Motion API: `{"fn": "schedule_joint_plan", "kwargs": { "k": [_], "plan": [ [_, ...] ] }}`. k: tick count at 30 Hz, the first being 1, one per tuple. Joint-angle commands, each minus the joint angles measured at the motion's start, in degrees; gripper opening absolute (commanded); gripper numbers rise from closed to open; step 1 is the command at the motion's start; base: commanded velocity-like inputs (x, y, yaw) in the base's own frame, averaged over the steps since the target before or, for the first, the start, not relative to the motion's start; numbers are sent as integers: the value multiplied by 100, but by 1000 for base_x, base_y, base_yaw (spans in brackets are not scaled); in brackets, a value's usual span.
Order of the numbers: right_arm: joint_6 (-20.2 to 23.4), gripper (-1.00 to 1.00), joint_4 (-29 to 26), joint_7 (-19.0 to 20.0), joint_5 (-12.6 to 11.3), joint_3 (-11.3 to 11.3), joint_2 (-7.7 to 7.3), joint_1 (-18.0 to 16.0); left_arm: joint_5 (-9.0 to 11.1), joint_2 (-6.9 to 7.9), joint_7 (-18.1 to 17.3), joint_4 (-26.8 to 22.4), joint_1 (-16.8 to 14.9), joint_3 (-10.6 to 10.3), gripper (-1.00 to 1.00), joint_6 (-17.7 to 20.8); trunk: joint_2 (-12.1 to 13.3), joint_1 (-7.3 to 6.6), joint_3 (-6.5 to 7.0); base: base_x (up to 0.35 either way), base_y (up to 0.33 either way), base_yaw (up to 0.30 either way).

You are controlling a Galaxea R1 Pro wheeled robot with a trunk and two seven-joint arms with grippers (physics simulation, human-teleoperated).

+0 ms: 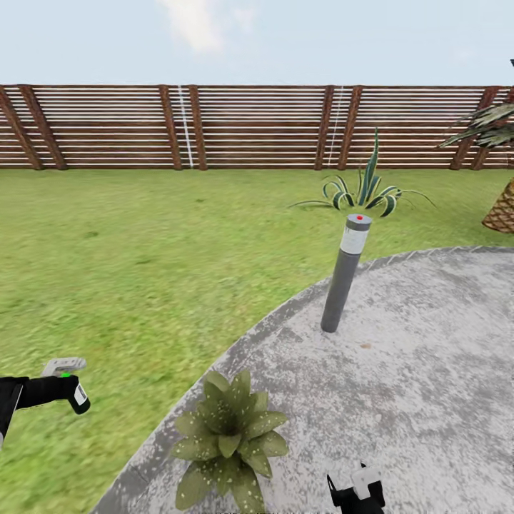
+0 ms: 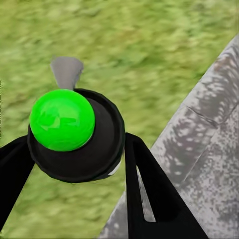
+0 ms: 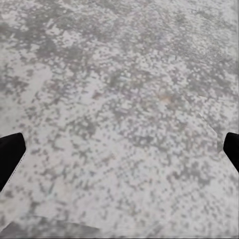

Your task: Pick up the pesticide atomizer in the garden and spray insectifuge to fully cover both potted plants in the garden.

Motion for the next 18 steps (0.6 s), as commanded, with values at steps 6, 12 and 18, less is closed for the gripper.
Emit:
{"fn": "schedule_joint_plan", "kwargs": {
  "k": [6,12,18],
  "plan": [
    [-20,100,8,-21,60,-37,0,-5,-28,-3,-35,-9,-4,32,-100,27,-2,-2,-39,-8,300,-250],
    [-20,100,8,-21,60,-37,0,-5,-20,-5,-43,6,-4,15,-100,27,-2,-2,-74,0,299,-250],
    [-20,100,8,-21,60,-37,0,-5,-19,-12,-44,24,-4,9,-100,27,-2,-2,-108,-61,255,-250]
  ]
}}
